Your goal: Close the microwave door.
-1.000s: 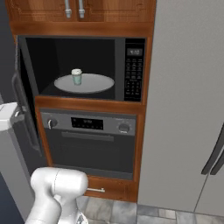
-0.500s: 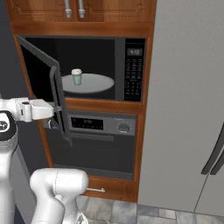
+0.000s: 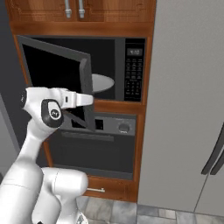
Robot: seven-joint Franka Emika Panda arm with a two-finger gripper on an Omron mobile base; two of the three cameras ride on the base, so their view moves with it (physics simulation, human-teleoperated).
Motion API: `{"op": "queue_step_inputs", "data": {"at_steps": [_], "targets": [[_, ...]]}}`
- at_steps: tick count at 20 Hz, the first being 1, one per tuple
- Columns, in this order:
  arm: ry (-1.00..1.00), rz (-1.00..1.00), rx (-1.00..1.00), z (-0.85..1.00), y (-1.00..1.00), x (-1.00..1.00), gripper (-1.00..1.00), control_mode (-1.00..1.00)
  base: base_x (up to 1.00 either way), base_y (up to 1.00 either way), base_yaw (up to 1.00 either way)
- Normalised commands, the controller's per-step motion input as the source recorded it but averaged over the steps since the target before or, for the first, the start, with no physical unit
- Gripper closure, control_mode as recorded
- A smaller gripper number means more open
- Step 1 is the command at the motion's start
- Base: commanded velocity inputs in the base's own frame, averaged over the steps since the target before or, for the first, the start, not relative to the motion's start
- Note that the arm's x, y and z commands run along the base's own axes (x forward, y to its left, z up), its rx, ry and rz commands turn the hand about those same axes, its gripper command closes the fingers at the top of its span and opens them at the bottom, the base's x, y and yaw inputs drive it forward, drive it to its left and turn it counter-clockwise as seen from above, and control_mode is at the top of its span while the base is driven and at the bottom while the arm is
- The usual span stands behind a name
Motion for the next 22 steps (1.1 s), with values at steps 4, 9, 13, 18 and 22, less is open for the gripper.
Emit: {"op": "queue_step_inputs", "data": {"at_steps": [4,9,13,18,22], "targets": [[0.18,0.14,0.16,0.04,-0.51,0.79,-1.00,-1.00,0.00,0.00,0.00],[0.09,0.13,0.17,0.01,-0.47,0.81,-1.00,-1.00,0.00,0.00,0.00],[0.09,0.13,0.20,0.06,-0.49,0.81,-1.00,-1.00,0.00,0.00,0.00],[0.16,0.08,0.12,0.17,-0.30,0.73,-1.00,-1.00,0.00,0.00,0.00],[0.14,0.04,0.04,0.16,-0.04,0.75,-1.00,-1.00,0.00,0.00,0.00]]}}
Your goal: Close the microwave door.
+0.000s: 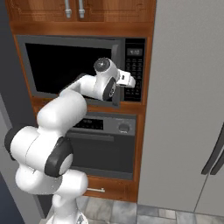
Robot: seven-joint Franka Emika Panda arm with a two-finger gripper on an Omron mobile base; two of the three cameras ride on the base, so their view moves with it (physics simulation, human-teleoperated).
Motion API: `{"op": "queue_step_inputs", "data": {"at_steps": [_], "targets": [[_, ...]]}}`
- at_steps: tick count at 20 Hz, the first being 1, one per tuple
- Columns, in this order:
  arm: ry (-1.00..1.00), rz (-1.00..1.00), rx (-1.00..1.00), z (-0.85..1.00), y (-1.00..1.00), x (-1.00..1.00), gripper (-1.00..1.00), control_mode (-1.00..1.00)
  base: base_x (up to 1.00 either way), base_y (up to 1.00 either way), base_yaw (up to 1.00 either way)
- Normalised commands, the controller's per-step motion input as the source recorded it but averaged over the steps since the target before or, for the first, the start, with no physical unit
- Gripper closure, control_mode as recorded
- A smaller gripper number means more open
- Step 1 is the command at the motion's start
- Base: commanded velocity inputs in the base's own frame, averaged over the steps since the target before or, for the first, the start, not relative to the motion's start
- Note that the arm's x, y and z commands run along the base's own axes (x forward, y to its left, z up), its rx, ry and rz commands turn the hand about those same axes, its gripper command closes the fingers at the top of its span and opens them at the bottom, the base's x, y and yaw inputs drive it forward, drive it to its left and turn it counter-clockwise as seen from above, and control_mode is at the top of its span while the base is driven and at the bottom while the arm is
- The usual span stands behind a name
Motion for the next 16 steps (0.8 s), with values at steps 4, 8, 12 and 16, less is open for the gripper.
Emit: {"op": "queue_step_inputs", "data": {"at_steps": [4,8,12,16], "targets": [[0.03,0.05,0.04,0.03,-0.01,0.66,-1.00,-1.00,0.00,0.00,0.00],[-0.10,0.07,0.03,0.00,0.00,0.61,-1.00,-1.00,0.00,0.00,0.00],[-0.04,0.05,0.01,0.00,0.00,0.70,-1.00,-1.00,0.00,0.00,0.00],[0.00,0.01,0.00,0.00,0.00,0.67,-1.00,-1.00,0.00,0.00,0.00]]}}
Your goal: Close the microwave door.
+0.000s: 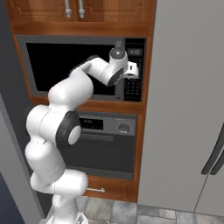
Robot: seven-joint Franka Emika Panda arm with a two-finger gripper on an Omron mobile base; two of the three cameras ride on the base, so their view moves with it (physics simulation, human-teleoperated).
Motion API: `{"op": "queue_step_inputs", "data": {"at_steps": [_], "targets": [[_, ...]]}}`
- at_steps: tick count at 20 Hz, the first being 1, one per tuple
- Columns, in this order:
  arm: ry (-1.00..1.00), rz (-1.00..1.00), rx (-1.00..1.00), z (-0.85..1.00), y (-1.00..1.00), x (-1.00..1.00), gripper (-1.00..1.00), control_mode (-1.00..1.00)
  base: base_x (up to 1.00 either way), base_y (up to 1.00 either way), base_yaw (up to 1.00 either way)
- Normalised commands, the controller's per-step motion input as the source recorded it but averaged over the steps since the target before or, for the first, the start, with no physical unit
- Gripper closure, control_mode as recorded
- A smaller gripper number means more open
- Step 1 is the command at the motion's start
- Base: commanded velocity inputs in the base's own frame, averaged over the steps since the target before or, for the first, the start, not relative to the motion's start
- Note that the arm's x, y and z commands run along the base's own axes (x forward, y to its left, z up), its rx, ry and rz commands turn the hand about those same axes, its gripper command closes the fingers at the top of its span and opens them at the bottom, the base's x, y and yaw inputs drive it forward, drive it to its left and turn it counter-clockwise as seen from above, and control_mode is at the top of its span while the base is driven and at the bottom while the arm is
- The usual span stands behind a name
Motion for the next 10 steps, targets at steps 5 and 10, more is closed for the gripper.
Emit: {"op": "queue_step_inputs", "data": {"at_steps": [5,10], "targets": [[-0.03,0.00,0.00,0.00,0.00,0.42,-1.00,-1.00,0.00,0.00,0.00],[-0.22,0.00,0.00,-0.05,0.06,-0.04,-1.00,-1.00,0.00,0.00,0.00]]}}
